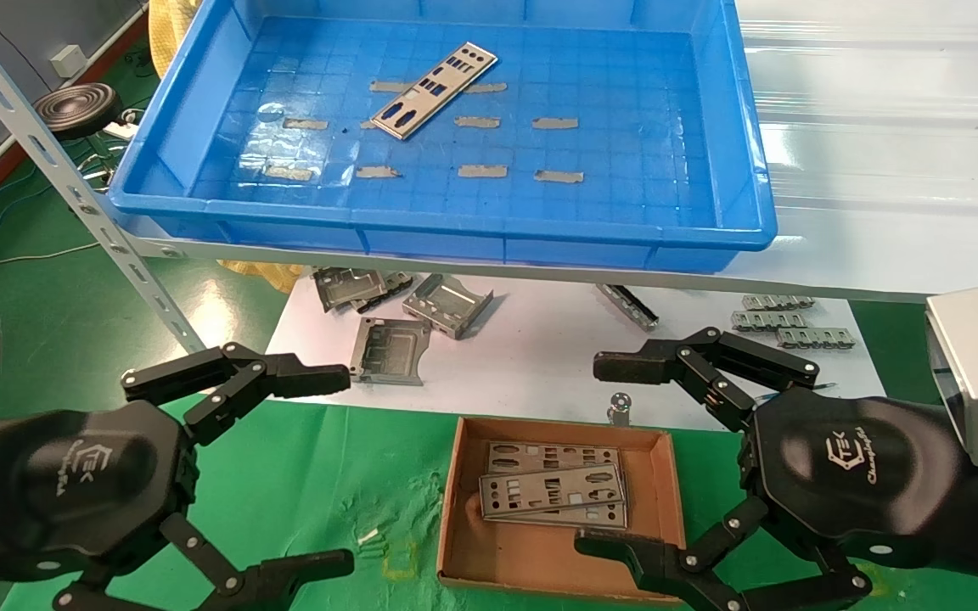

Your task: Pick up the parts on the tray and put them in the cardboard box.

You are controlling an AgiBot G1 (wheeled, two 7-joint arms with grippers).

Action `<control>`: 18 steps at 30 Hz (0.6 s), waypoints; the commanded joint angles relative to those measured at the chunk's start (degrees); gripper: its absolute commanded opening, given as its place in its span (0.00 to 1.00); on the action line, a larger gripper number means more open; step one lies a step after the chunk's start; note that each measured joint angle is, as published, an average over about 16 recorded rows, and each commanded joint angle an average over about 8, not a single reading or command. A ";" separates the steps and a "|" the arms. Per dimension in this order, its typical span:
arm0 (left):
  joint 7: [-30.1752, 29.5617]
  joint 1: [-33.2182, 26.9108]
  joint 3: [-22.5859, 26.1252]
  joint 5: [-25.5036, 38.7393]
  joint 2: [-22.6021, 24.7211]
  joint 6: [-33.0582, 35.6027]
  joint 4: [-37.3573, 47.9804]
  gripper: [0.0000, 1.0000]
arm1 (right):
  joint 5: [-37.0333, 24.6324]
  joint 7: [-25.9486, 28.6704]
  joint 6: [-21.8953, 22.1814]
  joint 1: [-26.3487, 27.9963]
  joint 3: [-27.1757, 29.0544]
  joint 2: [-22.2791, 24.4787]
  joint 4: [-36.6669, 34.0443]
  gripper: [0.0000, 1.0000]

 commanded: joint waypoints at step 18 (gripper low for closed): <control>0.00 0.00 0.00 0.00 0.00 0.00 0.00 1.00 | 0.00 0.00 0.00 0.00 0.00 0.00 0.00 1.00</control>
